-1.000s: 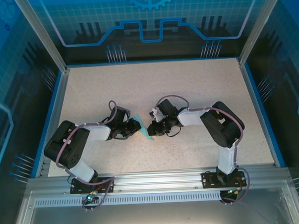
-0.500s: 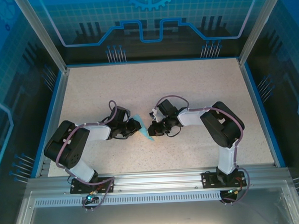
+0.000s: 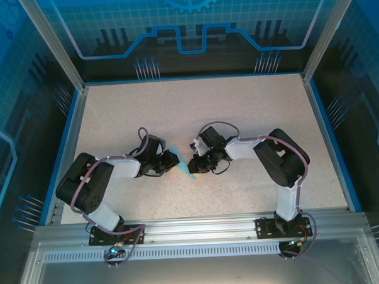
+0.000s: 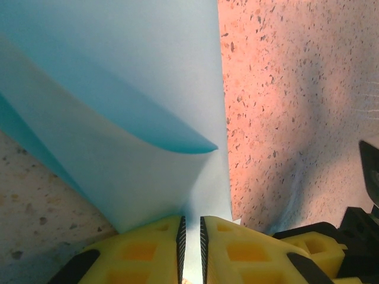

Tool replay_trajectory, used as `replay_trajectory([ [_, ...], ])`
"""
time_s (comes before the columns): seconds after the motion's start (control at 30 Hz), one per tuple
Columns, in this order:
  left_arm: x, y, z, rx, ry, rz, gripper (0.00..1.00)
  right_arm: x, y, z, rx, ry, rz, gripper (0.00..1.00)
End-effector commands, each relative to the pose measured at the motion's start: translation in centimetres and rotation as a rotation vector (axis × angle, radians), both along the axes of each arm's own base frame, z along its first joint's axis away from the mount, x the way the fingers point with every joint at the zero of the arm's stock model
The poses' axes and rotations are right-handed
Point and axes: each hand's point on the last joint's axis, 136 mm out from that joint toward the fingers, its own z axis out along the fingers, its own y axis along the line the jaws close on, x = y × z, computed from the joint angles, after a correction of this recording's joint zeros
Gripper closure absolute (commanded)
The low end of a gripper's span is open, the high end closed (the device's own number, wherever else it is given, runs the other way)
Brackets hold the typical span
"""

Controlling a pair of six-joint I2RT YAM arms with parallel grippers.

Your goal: Fold a paper plane with a square sheet of paper (pick it up from the middle)

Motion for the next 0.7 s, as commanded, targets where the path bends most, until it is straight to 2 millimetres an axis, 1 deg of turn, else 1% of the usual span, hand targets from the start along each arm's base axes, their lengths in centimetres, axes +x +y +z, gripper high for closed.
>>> replay_trajectory([
  [0.0, -0.1, 0.3, -0.6, 0.035, 0.014, -0.002, 0.8, -1.2, 0.0, 1.5, 0.016, -0.007, 0.039, 0.82],
  [0.17, -0.1, 0.3, -0.4, 0.032, 0.011, -0.002, 0.8, -0.9, -0.1, 2.2, 0.019, -0.05, 0.032, 0.8],
  [0.33, 0.0, 0.1, 0.6, 0.017, -0.011, -0.006, 0.77, -0.5, -0.3, 1.4, -0.019, -0.054, 0.019, 0.79],
  [0.47, 0.0, 0.1, 1.4, 0.007, -0.027, -0.008, 0.74, 0.1, 0.0, 1.4, -0.023, -0.065, 0.01, 0.77],
  [0.53, -0.1, 0.0, 1.5, 0.004, -0.029, -0.011, 0.73, 0.3, 0.2, 1.4, -0.021, -0.068, 0.011, 0.77],
  [0.67, -0.1, -0.1, 1.4, 0.002, -0.026, -0.015, 0.73, 0.1, 0.6, 1.3, -0.019, -0.064, 0.025, 0.77],
])
